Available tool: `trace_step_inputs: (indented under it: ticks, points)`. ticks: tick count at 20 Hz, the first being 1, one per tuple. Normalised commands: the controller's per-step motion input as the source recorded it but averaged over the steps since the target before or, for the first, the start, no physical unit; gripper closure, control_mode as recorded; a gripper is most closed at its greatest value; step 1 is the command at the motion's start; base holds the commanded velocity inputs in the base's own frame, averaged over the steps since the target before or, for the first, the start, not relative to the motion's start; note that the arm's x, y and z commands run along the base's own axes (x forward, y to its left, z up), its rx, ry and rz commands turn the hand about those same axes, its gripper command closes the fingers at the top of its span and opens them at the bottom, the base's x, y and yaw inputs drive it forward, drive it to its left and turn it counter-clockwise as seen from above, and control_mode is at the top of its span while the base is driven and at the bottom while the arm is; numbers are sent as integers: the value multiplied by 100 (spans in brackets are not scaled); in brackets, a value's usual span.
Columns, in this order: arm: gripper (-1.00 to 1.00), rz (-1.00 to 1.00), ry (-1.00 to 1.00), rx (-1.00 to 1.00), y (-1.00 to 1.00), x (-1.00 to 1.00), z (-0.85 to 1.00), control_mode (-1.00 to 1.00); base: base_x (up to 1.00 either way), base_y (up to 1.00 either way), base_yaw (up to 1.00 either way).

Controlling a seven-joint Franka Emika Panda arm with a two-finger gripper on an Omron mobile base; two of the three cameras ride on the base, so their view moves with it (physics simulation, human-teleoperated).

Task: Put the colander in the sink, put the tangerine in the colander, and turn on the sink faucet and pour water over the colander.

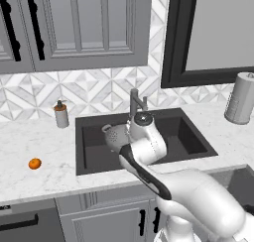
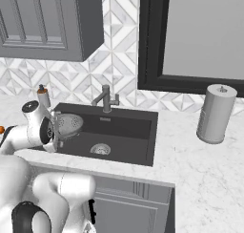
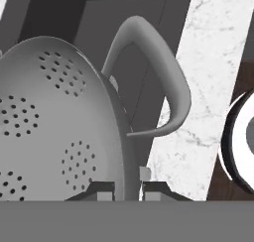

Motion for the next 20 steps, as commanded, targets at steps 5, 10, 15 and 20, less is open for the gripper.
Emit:
trace_step_inputs:
  ticks: [5, 10, 15, 20]
  points:
    - [100, -31, 11, -11, -1, 60, 3, -100, 0, 0, 0]
    - [100, -34, 0, 0, 1, 64, 0, -100, 0, 0, 0]
    - [100, -34, 0, 0, 3, 61, -9, -100, 0, 0, 0]
    - [100, -27, -2, 0, 13, 46, -28, -100, 0, 0, 0]
